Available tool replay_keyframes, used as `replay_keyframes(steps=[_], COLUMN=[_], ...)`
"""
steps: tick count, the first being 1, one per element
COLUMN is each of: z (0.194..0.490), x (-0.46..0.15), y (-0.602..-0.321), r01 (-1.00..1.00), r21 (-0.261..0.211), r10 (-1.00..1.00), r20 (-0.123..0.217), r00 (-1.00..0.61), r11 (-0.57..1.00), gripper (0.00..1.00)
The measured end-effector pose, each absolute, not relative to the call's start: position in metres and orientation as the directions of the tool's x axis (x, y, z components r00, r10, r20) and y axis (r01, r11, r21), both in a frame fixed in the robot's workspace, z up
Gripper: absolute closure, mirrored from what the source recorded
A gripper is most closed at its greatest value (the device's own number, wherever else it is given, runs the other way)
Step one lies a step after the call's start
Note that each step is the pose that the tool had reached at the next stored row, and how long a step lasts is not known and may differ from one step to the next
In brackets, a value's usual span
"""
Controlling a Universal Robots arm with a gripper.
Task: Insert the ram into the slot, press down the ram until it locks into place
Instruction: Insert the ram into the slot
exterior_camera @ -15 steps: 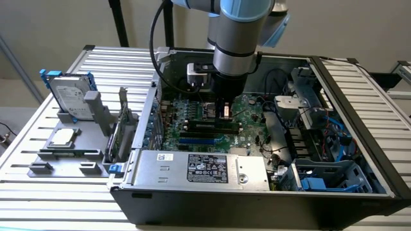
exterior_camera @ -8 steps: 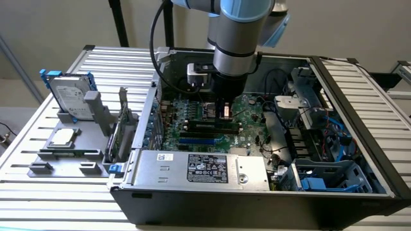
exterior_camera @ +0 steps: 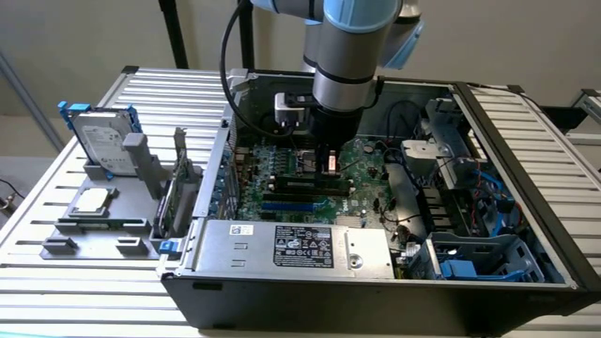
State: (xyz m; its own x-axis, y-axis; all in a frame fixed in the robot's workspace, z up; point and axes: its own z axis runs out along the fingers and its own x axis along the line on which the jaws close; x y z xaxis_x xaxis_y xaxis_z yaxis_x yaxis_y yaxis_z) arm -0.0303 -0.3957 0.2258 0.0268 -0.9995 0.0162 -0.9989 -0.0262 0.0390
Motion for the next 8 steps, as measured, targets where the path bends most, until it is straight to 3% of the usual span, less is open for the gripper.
replay_keyframes(steps=[8], z=[0.2254], x=[-0.0305], y=[-0.3957], r01=[-0.999], r21=[0.039], r10=[-1.0], r20=[0.016], r00=[0.027], r11=[-0.026], gripper=[0.87])
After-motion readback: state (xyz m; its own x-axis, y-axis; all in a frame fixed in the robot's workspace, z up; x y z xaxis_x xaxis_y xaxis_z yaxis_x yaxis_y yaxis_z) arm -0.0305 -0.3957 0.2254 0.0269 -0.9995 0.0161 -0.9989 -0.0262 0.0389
